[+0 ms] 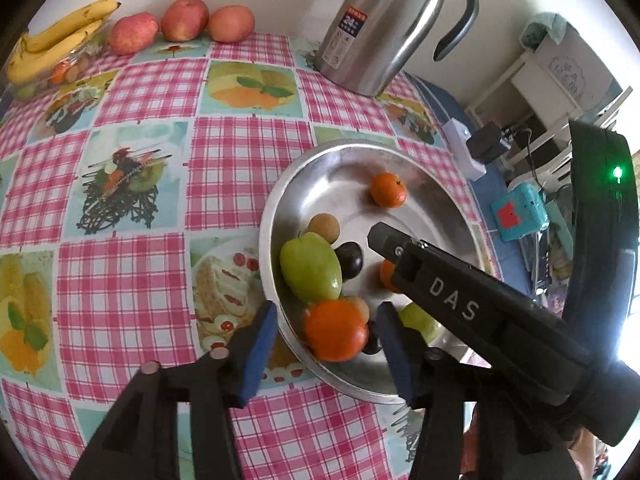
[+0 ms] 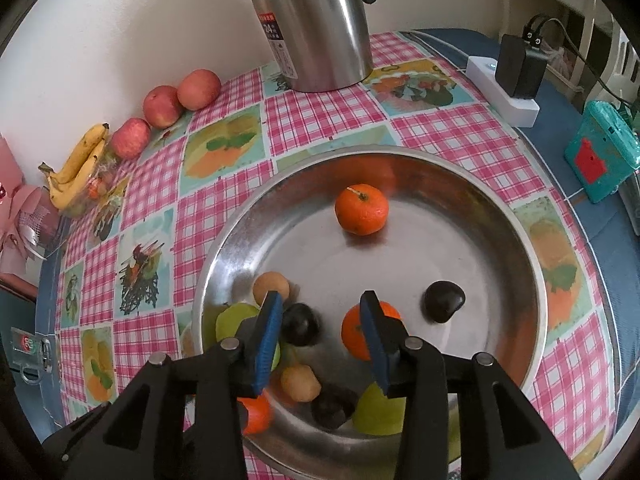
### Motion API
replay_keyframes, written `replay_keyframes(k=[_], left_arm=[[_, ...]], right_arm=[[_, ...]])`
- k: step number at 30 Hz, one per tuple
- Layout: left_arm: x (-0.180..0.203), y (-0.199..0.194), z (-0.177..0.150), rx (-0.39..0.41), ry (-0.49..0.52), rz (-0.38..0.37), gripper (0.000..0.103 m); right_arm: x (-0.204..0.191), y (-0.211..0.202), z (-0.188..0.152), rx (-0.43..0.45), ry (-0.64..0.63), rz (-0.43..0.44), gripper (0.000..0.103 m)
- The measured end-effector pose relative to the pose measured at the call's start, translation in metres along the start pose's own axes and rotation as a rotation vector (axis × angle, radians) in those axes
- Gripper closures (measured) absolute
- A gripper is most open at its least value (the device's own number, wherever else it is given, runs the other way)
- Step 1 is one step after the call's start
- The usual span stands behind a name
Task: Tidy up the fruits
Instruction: 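Open both tools to drop the tangerine and plum into the plate, then withdraw both open tools from the steel plate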
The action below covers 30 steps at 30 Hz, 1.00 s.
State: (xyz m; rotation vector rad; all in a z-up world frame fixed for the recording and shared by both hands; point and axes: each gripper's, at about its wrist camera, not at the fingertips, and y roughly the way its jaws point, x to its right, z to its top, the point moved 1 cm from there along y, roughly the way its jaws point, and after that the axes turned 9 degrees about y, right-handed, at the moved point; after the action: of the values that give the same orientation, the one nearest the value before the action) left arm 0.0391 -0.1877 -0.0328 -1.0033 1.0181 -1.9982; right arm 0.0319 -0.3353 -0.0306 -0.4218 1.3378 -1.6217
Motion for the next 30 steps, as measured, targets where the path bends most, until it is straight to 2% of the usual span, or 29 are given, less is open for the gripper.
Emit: replay_keyframes(k=[4, 7, 9, 13, 14, 16, 17, 18, 21, 24, 30], left_arm=[[-0.009, -0.007, -0.004, 0.012, -0.038, 0.003, 0.047], [-0.021, -0.012, -0.006, 0.021, -0.079, 0.058, 0.045], [-0.032, -0.017, -0.008, 0.03, -0.104, 0.134, 0.041], [-0.058, -0.029, -0.014, 0.053, -0.154, 0.331, 0.021], [-0.063, -0.032, -0.016, 0.061, -0.164, 0.364, 0.015], [-0.073, -0.037, -0.021, 0.071, -0.187, 0.404, 0.007], [-0.078, -0.041, -0.024, 0.08, -0.203, 0.426, 0.003], [-0.082, -0.044, -0.026, 0.087, -0.211, 0.439, 0.001], [-0.09, -0.053, -0.033, 0.098, -0.219, 0.474, 0.0], [-0.092, -0.058, -0.042, 0.099, -0.216, 0.481, 0.0], [-0.08, -0.07, -0.05, 0.107, -0.166, 0.523, 0.0]], right_arm=[[0.002, -0.01, -0.002, 0.029, 0.005, -0.006, 0.057], [0.004, -0.016, -0.005, 0.045, 0.01, -0.011, 0.057], [0.005, -0.019, -0.008, 0.05, 0.005, -0.015, 0.057], [-0.001, -0.024, -0.02, 0.045, -0.033, -0.018, 0.055], [-0.003, -0.024, -0.024, 0.039, -0.043, -0.015, 0.053], [-0.009, -0.024, -0.033, 0.03, -0.072, -0.017, 0.034], [-0.011, -0.023, -0.037, 0.028, -0.084, -0.021, 0.029], [-0.014, -0.023, -0.041, 0.025, -0.1, -0.028, 0.022], [-0.016, -0.023, -0.051, 0.02, -0.124, -0.041, 0.021], [-0.017, -0.025, -0.06, 0.026, -0.139, -0.043, 0.009], [-0.023, -0.033, -0.076, 0.041, -0.177, -0.039, 0.008]])
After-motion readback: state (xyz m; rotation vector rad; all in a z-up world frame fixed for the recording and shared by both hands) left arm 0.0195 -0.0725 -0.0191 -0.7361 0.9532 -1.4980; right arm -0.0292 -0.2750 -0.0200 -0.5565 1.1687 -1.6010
